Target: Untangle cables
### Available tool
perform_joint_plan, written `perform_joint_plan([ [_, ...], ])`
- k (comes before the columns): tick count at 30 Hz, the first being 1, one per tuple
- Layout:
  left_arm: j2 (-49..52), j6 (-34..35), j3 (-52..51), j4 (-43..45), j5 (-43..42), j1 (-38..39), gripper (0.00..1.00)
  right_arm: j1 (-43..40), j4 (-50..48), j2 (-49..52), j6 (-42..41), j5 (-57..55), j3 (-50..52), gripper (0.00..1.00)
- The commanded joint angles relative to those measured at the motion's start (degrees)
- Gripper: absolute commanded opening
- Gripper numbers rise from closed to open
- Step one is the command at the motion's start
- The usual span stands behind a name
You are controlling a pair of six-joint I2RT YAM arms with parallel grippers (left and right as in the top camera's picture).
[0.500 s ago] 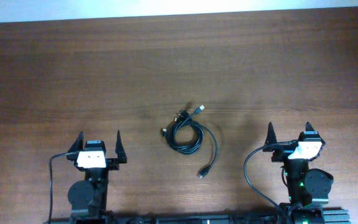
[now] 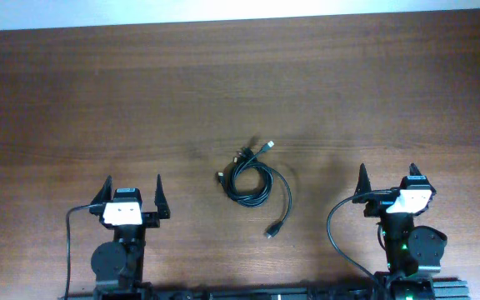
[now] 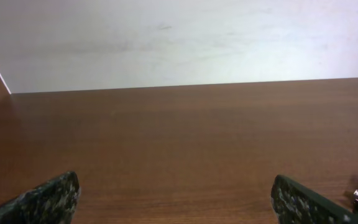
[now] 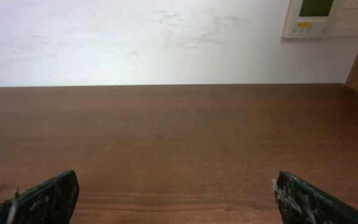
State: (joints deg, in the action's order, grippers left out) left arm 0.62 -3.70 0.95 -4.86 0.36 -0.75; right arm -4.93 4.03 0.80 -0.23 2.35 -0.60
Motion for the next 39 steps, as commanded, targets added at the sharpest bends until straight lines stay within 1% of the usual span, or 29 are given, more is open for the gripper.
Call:
perform_joint_plan([
  [1,0.0,-0.9,-0.4,0.1,-0.6,0.2,0.99,-0.3,0.4,-0.5,-0.5,-0.9,0.3,0.99],
  [33,0.0,-0.9,-0.4,0.1,-0.6,0.2,0.99,-0.3,0.4,-0.5,-0.5,-0.9,0.3,0.99],
  [39,0.0,-2.4,-0.4,0.2,0.9,0.2,0.99,-0.3,0.4,-0.5,-0.5,-0.9,0.3,0.99],
])
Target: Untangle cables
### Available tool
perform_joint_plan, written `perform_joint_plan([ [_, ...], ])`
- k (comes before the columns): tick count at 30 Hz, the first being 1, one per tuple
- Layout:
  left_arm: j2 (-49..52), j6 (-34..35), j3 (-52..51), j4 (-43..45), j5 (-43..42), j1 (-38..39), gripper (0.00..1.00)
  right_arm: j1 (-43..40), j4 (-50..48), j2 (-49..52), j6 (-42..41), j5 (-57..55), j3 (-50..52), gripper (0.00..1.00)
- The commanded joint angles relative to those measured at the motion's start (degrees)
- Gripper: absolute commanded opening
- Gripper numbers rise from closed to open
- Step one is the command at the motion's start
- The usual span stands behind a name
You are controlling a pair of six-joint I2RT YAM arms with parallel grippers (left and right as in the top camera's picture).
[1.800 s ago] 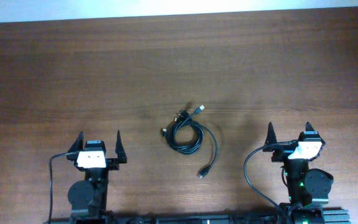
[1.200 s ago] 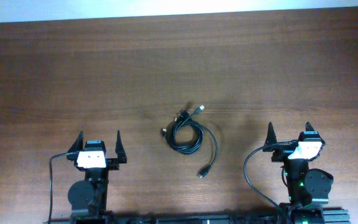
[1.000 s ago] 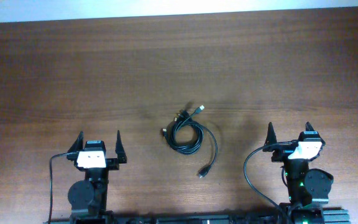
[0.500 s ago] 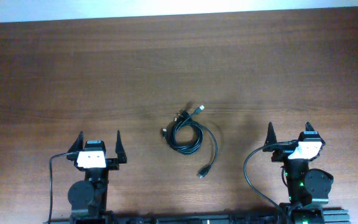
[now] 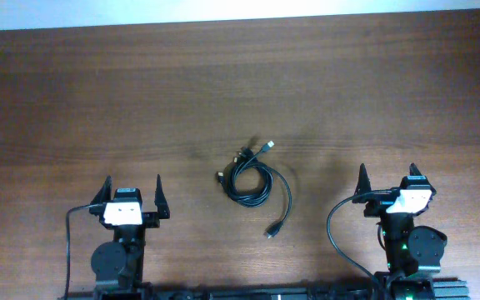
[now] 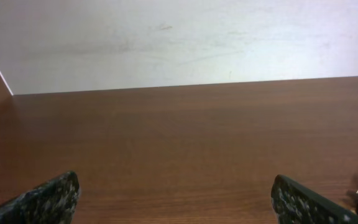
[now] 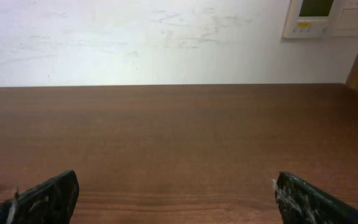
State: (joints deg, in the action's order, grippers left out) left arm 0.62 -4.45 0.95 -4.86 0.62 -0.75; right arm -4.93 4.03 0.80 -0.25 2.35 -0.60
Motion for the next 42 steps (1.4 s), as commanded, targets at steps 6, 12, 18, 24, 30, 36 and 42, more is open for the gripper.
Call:
perform_joint_plan([
  [6,0.0,-1.7,-0.4,0.2,0.6,0.2,0.99,-0.3,0.4,-0.5,-0.5,-0.9,0.3,0.99],
  [12,0.0,-1.7,-0.4,0.2,0.6,0.2,0.99,-0.3,0.4,-0.5,-0.4,-0.9,0.3,0.99],
  [18,0.0,-1.6,-0.4,0.9,-1.6,0.2,0.99,-0.3,0.4,-0.5,-0.5,-0.9,0.3,0.99],
  [24,0.0,-0.8,-0.2,1.8,-7.6,0.2,0.99,-0.3,0.4,-0.5,-0.5,-0.9,0.3,0.99],
  [30,0.0,2.5,3.3,1.8,-9.0,0.2,0.99,-0.3,0.4,-0.5,-0.5,-0.9,0.3,0.99],
  [36,0.0,3.3,6.1,1.8,-13.5,0.2,0.99,-0.3,0.4,-0.5,-0.5,-0.9,0.3,0.99],
  [42,0.0,5.2,8.0,1.8,-14.7,0.2,0.99,-0.3,0.4,-0.5,-0.5,-0.9,0.3,0.99],
])
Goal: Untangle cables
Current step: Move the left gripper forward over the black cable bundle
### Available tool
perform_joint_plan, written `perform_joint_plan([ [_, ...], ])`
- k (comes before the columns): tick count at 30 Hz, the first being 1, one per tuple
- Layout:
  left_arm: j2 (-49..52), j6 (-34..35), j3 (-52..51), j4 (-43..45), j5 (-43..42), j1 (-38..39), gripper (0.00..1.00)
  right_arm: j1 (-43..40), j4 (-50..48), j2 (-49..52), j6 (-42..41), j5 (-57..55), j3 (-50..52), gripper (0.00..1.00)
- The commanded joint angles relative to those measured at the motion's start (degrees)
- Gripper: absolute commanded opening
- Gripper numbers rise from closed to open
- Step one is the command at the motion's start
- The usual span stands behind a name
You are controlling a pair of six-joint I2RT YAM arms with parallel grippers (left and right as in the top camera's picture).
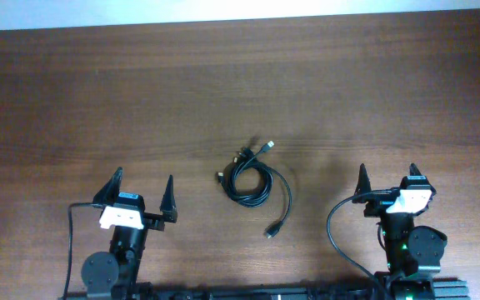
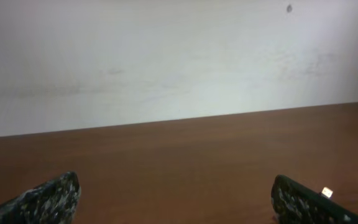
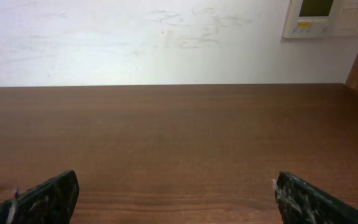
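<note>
A bundle of black cables (image 1: 252, 179) lies coiled at the middle of the wooden table, with plugs sticking out at its top and a loose end (image 1: 274, 227) trailing toward the front. My left gripper (image 1: 145, 180) stands open at the front left, turned slightly toward the coil, nothing between its fingers. A bright plug tip (image 2: 327, 192) shows at the right edge of the left wrist view. My right gripper (image 1: 387, 170) stands open at the front right, also holding nothing. A plug shows at the far left of the right wrist view.
The brown table (image 1: 240, 92) runs back to a white wall (image 3: 135, 37). A wall panel (image 3: 325, 17) hangs at the upper right of the right wrist view. Arm cables (image 1: 333, 233) loop beside the right base.
My left gripper has turned to the right and moved slightly forward; its view now shows a different stretch of wall and a bright plug tip at the right. The right arm and cables are unchanged.
At both earlier moments the two grippers stood open at the front corners and the cable coil lay at the table's middle, unchanged. By now only the left gripper has shifted, angled toward the coil.
</note>
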State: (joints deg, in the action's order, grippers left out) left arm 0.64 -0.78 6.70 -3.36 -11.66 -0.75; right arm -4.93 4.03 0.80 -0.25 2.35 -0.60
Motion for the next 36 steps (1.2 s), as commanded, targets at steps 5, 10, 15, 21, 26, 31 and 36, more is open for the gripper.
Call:
perform_joint_plan([
  [5,2.1,1.9,3.9,0.3,-6.8,0.2,0.99,-0.3,0.4,-0.5,-0.4,-0.9,0.3,0.99],
  [10,8.5,1.9,6.1,1.6,-6.8,0.2,0.99,-0.3,0.4,-0.5,-0.4,-0.9,0.3,0.99],
  [15,19.0,1.9,11.2,1.6,-7.9,0.2,0.99,-0.3,0.4,-0.5,-0.5,-0.9,0.3,0.99],
  [21,31.8,1.9,18.2,-0.2,-12.2,0.2,0.99,-0.3,0.4,-0.5,-0.5,-0.9,0.3,0.99],
  [26,40.2,1.9,21.2,-1.0,-18.2,0.2,0.99,-0.3,0.4,-0.5,-0.5,-0.9,0.3,0.99],
  [31,44.4,1.9,21.4,-1.9,-19.0,0.2,0.99,-0.3,0.4,-0.5,-0.5,-0.9,0.3,0.99],
  [36,45.4,1.9,21.9,-1.8,-19.1,0.2,0.99,-0.3,0.4,-0.5,-0.5,-0.9,0.3,0.99],
])
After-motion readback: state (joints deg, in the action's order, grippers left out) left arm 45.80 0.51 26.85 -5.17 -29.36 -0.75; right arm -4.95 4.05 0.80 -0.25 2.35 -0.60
